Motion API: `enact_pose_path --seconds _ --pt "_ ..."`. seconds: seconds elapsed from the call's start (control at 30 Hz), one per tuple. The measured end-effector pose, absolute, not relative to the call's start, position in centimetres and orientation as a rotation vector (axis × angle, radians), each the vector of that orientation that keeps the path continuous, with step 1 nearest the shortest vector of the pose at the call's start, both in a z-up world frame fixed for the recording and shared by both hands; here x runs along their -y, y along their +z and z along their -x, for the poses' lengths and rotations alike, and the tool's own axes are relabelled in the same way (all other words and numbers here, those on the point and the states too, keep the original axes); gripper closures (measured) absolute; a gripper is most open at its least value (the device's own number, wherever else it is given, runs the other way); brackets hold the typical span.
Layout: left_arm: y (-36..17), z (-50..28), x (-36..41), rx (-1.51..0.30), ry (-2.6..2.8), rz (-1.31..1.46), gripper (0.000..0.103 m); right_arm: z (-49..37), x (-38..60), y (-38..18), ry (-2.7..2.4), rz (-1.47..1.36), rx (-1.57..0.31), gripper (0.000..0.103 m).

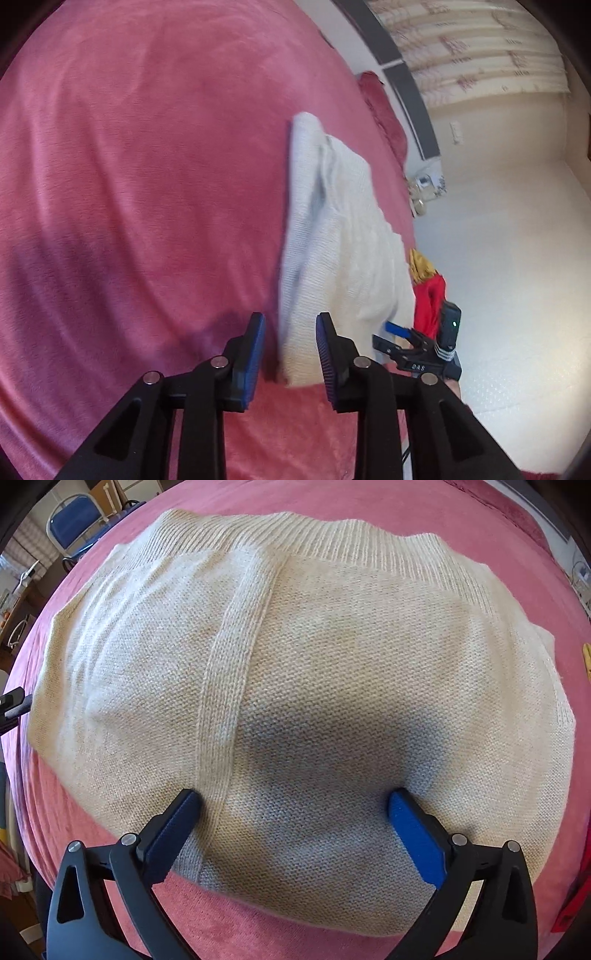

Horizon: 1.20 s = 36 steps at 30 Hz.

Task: Fold clothes

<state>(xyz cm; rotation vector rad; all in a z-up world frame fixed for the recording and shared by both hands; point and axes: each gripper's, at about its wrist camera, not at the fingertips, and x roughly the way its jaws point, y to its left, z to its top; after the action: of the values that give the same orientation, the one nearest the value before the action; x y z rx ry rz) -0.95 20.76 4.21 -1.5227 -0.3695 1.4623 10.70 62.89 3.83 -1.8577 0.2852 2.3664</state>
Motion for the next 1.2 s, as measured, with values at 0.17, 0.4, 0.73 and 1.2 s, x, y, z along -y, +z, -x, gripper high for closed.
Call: enact_pose_path --seconds 0.17,0.4,0.73,1.2 --pt "4.1 -2.5 -24.9 0.204 1.336 1.516 0.076 -10.7 -64.8 3.9 2.369 1.842 -0.313 0.0" --pt "5.8 -2.2 -22.3 0.194 1.396 1.487 0.08 -12.0 -69.4 4.7 2.4 1.78 -0.43 0.0" --pt "4.3 0.7 -22.8 0.29 1.363 1.518 0.074 -12.2 -73.7 4.5 2.399 1.772 -0.398 0.0" --pt "4.9 0.5 -21.1 0.302 1.352 1.481 0.076 -14.4 -62.4 1.4 2.405 1.767 -0.354 0.0"
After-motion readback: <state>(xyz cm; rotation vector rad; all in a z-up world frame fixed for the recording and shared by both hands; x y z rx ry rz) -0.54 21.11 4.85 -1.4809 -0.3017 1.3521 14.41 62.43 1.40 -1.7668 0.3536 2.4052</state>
